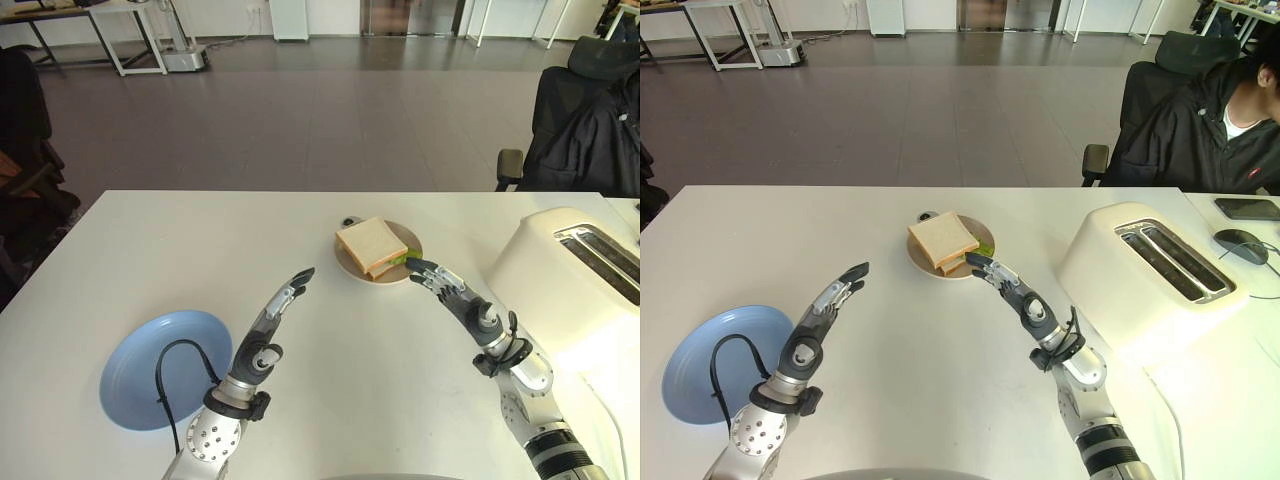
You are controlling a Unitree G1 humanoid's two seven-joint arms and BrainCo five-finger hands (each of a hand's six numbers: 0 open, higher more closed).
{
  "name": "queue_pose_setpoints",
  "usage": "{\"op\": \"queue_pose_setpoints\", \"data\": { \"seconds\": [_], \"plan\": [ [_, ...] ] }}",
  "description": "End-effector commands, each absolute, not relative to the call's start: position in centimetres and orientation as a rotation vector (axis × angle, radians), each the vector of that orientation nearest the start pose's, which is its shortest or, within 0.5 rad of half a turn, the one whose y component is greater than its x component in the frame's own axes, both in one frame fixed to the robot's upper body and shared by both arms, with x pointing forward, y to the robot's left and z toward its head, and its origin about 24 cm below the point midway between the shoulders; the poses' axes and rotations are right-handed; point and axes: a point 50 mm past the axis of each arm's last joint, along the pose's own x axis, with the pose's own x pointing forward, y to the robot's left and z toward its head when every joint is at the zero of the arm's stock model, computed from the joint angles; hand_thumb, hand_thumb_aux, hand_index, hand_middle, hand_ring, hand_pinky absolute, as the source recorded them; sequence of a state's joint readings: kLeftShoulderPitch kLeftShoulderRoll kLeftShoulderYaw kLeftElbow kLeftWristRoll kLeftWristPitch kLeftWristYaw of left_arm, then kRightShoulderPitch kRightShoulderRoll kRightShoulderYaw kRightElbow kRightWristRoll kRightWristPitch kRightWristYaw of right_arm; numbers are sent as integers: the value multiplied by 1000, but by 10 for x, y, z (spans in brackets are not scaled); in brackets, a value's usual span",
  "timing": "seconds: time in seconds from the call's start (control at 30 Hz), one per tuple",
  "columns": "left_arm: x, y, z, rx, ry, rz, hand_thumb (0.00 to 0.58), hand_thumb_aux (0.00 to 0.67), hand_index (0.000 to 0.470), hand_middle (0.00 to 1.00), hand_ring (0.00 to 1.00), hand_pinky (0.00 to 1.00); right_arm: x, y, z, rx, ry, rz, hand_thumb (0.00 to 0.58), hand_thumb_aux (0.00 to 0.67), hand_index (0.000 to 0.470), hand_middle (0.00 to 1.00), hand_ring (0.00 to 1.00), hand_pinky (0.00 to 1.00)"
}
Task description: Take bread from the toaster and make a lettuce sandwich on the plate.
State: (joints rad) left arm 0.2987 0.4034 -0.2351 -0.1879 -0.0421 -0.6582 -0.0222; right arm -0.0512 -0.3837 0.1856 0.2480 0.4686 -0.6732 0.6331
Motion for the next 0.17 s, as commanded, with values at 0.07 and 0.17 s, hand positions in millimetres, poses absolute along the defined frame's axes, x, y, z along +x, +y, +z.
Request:
{"op": "queue_pose_setpoints", "data": {
  "seconds": [0.07,0.17],
  "plan": [
    [172,155,72,205,-470,-349,0,0,0,0,0,0,238,-180,66,51,-425,674,0,0,0,0,0,0],
    [175,157,73,206,-475,-339,0,0,0,0,0,0,238,-179,67,58,-426,690,0,0,0,0,0,0]
  ]
}}
